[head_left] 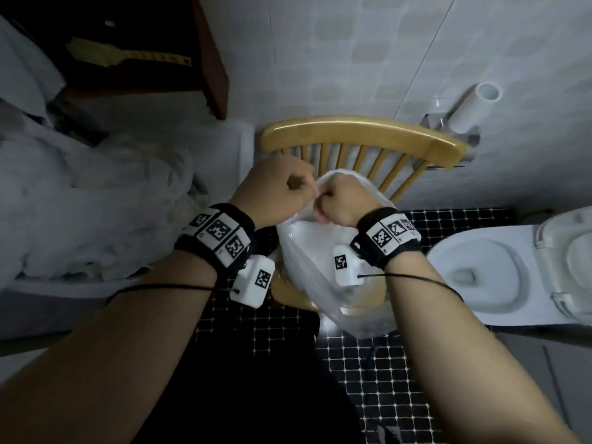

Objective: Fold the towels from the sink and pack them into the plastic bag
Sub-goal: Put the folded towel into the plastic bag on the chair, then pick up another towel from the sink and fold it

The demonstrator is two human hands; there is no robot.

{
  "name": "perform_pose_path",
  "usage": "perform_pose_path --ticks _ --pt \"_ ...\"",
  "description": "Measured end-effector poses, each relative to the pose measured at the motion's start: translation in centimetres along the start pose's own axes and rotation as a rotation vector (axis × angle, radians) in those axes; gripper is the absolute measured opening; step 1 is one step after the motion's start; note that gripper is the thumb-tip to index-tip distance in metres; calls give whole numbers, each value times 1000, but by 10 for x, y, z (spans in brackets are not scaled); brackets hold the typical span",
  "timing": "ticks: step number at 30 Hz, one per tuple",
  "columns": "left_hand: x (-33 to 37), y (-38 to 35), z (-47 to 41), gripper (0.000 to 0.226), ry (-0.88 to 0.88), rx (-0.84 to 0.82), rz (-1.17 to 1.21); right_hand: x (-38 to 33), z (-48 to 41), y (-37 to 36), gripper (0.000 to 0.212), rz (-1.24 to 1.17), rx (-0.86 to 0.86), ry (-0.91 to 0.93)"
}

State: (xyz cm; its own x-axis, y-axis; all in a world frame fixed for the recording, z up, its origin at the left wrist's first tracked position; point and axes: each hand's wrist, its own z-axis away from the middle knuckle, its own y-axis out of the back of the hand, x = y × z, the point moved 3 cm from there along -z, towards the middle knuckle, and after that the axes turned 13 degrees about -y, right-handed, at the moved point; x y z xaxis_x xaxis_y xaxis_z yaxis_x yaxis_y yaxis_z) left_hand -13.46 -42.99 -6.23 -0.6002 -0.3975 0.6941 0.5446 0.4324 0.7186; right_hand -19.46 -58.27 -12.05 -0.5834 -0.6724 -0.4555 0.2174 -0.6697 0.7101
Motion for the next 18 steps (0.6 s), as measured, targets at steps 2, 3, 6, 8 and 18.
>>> perform_pose_path --ticks 2,3,6,8,18 --pt "1 14 2 24 -3 107 49 -32 28 29 25 51 -12 2" --pt "0 21 3 26 -4 149 50 -47 42 39 26 71 -36 9" --pt "-11 45 10 23 11 214 39 -93 69 56 28 107 -14 35" --pt "-26 67 20 21 25 246 28 -130 68 53 19 137 128 106" --pt "-217 174 146 20 404 16 -144 -285 26 -79 31 70 147 106"
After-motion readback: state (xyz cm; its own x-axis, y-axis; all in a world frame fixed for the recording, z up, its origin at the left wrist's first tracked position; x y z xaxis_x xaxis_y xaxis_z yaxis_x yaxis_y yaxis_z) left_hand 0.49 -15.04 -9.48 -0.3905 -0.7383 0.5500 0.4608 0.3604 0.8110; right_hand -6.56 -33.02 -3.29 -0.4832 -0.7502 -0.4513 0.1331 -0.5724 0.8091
